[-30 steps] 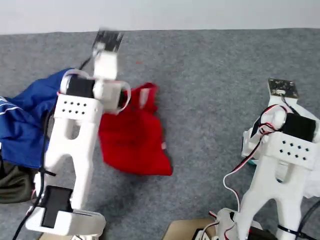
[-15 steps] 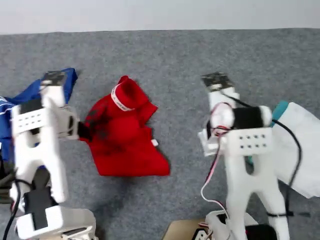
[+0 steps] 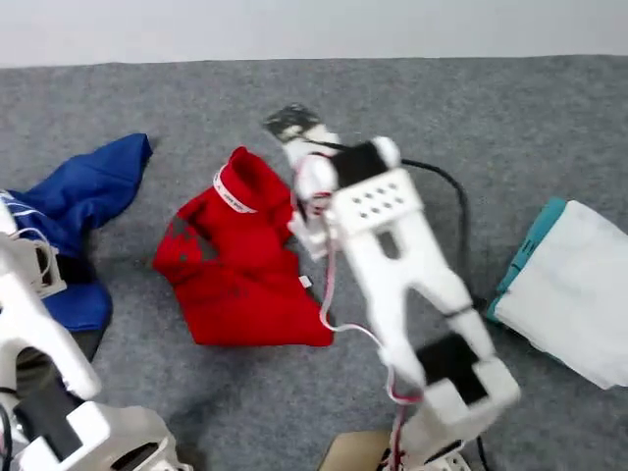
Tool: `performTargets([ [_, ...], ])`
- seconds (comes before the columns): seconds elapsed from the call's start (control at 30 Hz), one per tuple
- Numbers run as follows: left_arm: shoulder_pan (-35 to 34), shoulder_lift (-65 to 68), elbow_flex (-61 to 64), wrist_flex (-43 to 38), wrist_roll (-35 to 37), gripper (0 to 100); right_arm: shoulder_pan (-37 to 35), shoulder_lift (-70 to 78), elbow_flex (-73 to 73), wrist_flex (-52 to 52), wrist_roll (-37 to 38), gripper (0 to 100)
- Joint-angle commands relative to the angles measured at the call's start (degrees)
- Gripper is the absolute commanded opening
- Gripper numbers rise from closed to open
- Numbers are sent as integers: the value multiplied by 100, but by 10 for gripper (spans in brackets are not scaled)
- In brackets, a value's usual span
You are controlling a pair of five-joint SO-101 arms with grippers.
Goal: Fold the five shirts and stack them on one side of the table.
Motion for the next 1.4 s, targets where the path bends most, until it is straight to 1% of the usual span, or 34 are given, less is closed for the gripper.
performTargets([
  [0.0, -132, -88, -215, 79, -26, 309, -321, 699, -1116, -31, -369, 176],
  [0.1, -158, -88, -215, 79, -26, 309, -602, 1323, -1741, -31, -695, 181],
  [0.27, -167, -79, -215, 62, -26, 309, -1024, 2193, -2576, -31, -695, 181],
  [0.43, -167, -70, -215, 44, -26, 309, -1270, 2932, -2971, -40, -695, 170],
  [0.5, -167, -70, -215, 44, -26, 309, -1262, 3222, -3121, -57, -695, 142],
  [0.53, -167, -70, -215, 44, -26, 309, -1244, 3354, -3226, -57, -695, 111],
  [0.6, -167, -70, -215, 44, -26, 309, -1130, 3530, -3464, -31, -651, 15],
  [0.63, -167, -79, -215, 44, -26, 309, -1068, 3582, -3596, 4, -536, 3],
  [0.67, -167, -79, -215, 44, -26, 309, -971, 3591, -3727, 136, -413, 24],
  [0.73, -158, -79, -215, 44, -26, 309, -796, 3609, -4062, 365, -255, 8],
  [0.83, -149, -79, -215, 44, -18, 309, -470, 3556, -4519, 699, -193, 9],
  [0.93, -149, -79, -215, 44, -18, 309, -40, 3257, -4949, 690, -185, 9],
  [1.0, -149, -88, -215, 53, -18, 309, 207, 3046, -5284, 673, 105, 9],
  [1.1, -149, -88, -215, 70, -18, 309, 488, 2809, -5829, 514, 598, 9],
  [1.2, -149, -88, -215, 70, 88, 309, 708, 2659, -6321, 101, 985, 9],
  [1.37, -158, -88, -215, 70, 211, 309, 699, 2413, -6857, -892, 1600, 9],
])
